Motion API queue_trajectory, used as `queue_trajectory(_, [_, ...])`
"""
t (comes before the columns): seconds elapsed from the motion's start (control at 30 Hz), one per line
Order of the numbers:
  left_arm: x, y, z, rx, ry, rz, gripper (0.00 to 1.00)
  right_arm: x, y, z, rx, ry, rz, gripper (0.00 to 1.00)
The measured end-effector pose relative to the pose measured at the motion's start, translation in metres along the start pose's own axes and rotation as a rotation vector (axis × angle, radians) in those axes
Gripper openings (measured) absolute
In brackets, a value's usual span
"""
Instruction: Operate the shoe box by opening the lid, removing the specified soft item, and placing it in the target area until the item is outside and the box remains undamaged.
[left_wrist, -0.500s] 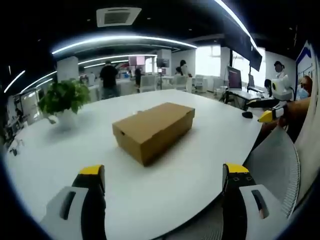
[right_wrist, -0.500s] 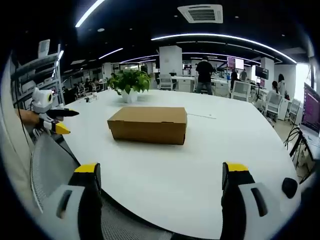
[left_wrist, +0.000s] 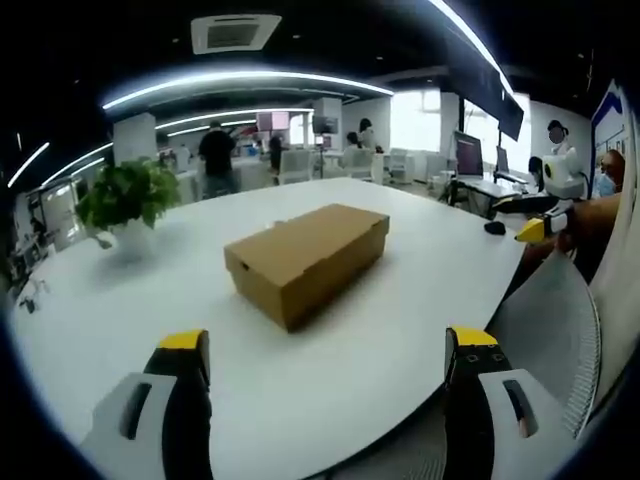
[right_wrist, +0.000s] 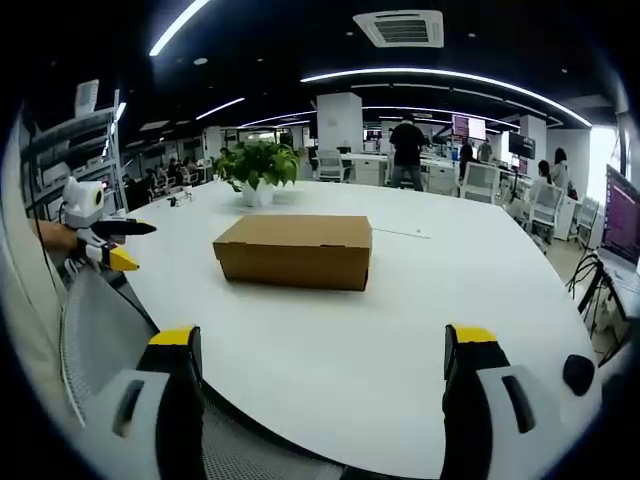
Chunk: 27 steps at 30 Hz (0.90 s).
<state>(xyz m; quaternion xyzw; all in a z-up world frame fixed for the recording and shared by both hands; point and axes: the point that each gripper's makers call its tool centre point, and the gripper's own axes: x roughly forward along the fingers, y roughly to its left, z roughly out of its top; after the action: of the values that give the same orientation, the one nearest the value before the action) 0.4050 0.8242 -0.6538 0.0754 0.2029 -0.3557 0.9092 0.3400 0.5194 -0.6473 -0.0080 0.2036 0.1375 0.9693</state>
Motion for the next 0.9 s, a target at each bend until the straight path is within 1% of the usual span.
queue_trajectory(0.5, [-0.0027,-0.0008,0.0065,0.002,-0.007,0.007,1.00,-0.0001,0.0002,-0.0013,-0.010,0.004,0.000,0.96])
queue_trajectory(0.6, [-0.0019,0.0027,0.0033,0.004,-0.006,0.005,1.00,0.0000,0.0000,-0.0009,-0.010,0.003,0.000,0.96])
queue_trajectory(0.83, [-0.0014,0.0034,0.0017,0.003,-0.002,0.010,1.00,0.0002,-0.0007,-0.0008,-0.013,0.004,0.001,0.96])
queue_trajectory(0.9, [-0.0002,0.0051,-0.0022,0.003,0.003,0.008,1.00,0.0002,-0.0012,-0.0006,-0.012,0.005,0.000,0.96])
